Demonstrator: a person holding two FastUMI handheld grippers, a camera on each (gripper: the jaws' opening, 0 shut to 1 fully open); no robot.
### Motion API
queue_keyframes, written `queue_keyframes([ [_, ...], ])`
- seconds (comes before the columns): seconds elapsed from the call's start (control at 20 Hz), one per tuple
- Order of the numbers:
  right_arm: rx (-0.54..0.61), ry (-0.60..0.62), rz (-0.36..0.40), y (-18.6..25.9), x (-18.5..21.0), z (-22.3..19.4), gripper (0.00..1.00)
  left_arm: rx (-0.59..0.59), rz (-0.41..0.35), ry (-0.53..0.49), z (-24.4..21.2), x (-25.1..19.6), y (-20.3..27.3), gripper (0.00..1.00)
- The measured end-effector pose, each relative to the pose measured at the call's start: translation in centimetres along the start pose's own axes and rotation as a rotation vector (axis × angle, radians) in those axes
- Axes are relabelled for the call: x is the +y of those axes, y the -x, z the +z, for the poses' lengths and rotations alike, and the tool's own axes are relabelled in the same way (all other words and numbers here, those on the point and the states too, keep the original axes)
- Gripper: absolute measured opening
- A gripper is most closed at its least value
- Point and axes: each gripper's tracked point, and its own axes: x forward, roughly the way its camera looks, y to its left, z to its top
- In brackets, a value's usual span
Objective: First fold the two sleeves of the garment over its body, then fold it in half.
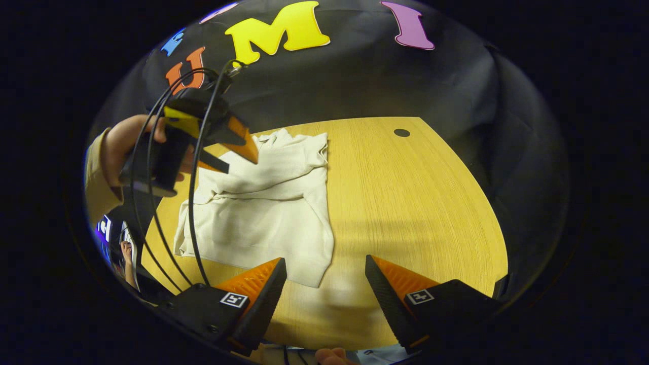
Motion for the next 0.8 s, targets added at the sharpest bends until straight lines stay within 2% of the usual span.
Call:
queue_keyframes([
  [0.05,0.0,0.01,-0.008,0.0,0.3,0.0,0.97,-0.009,-0.015,-0.004,-0.9,0.9,0.6,0.99],
  [0.25,0.006,0.025,-0.018,-0.1,1.6,0.0,0.97,-0.027,0.008,0.056,-5.9,6.2,3.1,0.99],
  [0.35,0.012,0.015,-0.027,-0.2,1.9,-0.1,0.97,-0.032,0.033,0.086,-8.3,9.4,3.7,0.99],
  [0.4,0.018,0.015,-0.036,-0.2,1.8,-0.3,0.94,-0.019,0.05,0.097,-9.7,11.1,3.7,0.99],
  [0.5,0.037,0.011,-0.053,-0.9,1.9,-0.6,0.96,-0.004,0.091,0.116,-11.9,14.5,3.8,0.99],
  [0.6,0.054,0.001,-0.07,-1.6,2.1,-1.0,0.97,0.0,0.131,0.135,-13.2,17.4,4.2,0.99],
  [0.8,0.106,-0.007,-0.098,-3.6,2.7,-2.0,0.97,0.033,0.14,0.178,-14.6,20.4,4.5,0.99],
])
